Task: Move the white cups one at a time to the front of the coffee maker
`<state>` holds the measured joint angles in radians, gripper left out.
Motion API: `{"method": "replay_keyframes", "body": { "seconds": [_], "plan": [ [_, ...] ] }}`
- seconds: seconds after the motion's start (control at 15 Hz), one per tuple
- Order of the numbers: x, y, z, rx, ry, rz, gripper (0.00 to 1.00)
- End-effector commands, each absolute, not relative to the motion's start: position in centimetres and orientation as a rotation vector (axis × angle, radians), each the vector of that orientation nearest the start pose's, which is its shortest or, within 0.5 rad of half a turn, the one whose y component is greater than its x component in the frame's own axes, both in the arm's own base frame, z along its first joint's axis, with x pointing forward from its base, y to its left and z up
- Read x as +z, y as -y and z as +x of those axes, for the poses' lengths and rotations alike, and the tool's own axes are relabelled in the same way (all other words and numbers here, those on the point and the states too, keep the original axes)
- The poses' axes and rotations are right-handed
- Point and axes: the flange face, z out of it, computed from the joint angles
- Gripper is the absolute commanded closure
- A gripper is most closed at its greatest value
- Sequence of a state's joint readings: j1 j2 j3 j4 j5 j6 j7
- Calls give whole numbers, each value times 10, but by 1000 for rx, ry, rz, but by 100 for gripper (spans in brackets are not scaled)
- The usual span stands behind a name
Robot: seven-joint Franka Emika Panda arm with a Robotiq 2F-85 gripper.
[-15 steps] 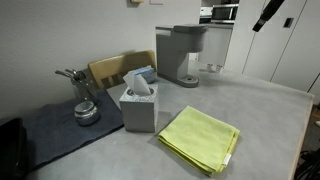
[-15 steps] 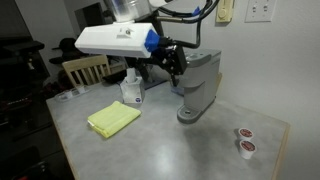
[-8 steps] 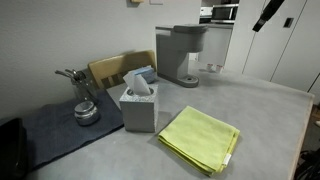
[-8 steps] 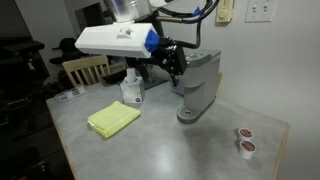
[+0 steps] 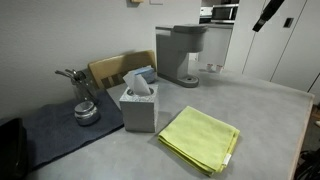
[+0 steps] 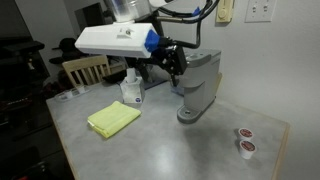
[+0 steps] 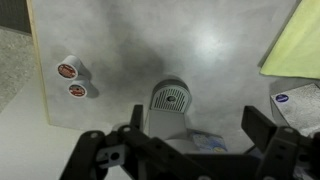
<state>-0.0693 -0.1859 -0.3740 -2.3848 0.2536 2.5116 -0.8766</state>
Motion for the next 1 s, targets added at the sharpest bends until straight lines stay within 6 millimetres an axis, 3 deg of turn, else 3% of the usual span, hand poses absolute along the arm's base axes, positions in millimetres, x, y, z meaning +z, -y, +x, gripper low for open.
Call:
{"method": "replay_keyframes", "body": {
  "seconds": [0.0,0.53,0.73,0.93],
  "plan": [
    [419,218,449,-591,375,-3047,0],
    [419,218,449,-591,375,-3047,0],
    [425,232,441,-678,410,-3088,0],
    [425,250,446,-785,447,-3171,0]
  ]
}}
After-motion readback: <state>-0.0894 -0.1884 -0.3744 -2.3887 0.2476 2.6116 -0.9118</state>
